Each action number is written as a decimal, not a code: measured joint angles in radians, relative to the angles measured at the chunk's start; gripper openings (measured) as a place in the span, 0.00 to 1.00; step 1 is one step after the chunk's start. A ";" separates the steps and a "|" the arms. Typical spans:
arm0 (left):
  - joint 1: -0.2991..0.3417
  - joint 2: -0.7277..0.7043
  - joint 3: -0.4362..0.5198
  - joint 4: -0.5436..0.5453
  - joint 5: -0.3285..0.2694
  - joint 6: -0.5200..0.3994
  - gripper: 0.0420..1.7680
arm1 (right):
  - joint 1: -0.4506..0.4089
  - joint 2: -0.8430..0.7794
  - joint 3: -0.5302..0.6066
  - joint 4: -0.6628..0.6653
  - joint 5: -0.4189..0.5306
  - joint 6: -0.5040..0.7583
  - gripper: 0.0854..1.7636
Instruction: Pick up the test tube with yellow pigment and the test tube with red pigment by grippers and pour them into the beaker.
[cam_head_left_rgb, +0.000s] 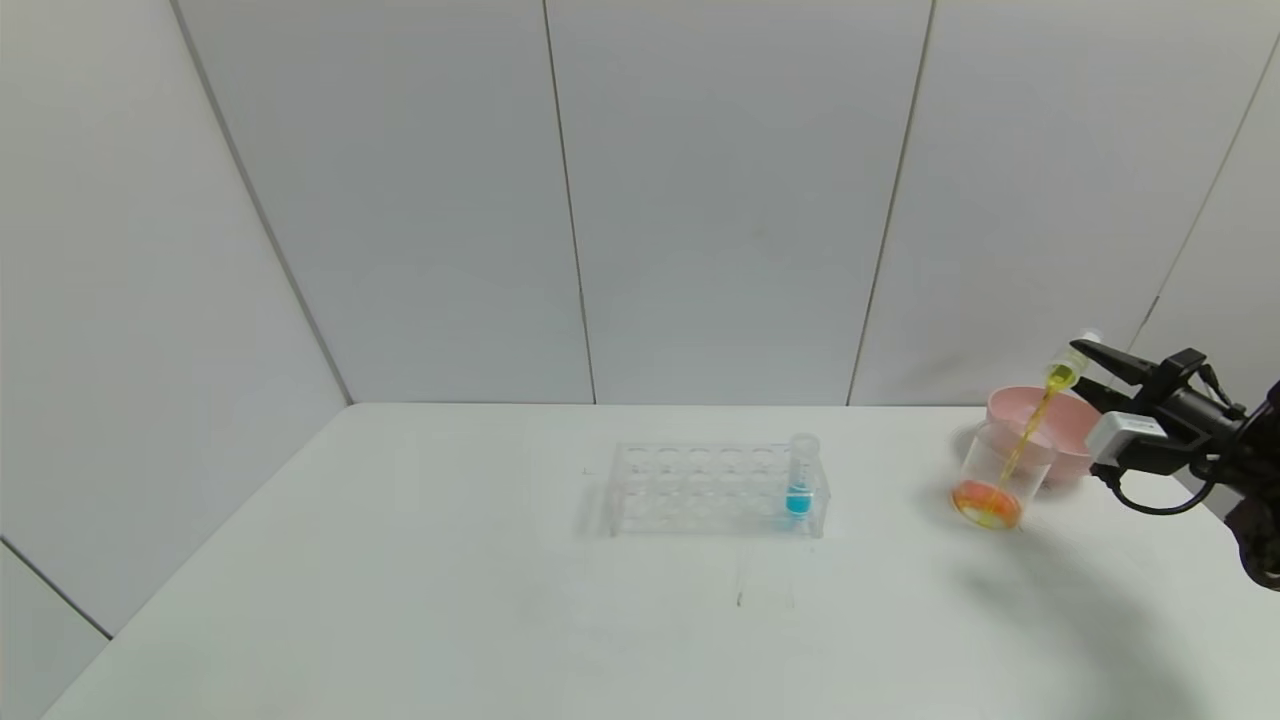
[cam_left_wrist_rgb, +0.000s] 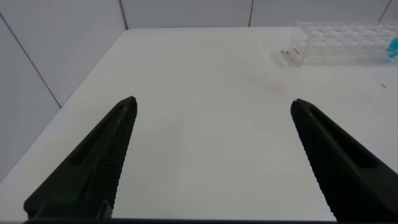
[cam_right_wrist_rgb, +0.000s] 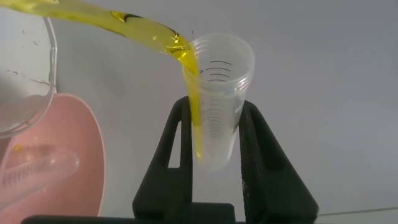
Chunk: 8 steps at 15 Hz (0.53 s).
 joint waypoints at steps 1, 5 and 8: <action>0.000 0.000 0.000 0.000 0.000 0.000 1.00 | 0.000 0.003 0.000 0.002 0.000 -0.002 0.25; 0.000 0.000 0.000 0.000 0.000 0.000 1.00 | -0.002 0.009 -0.014 0.002 -0.003 -0.046 0.25; 0.000 0.000 0.000 0.000 0.000 0.000 1.00 | -0.003 0.010 -0.018 0.002 -0.012 -0.079 0.25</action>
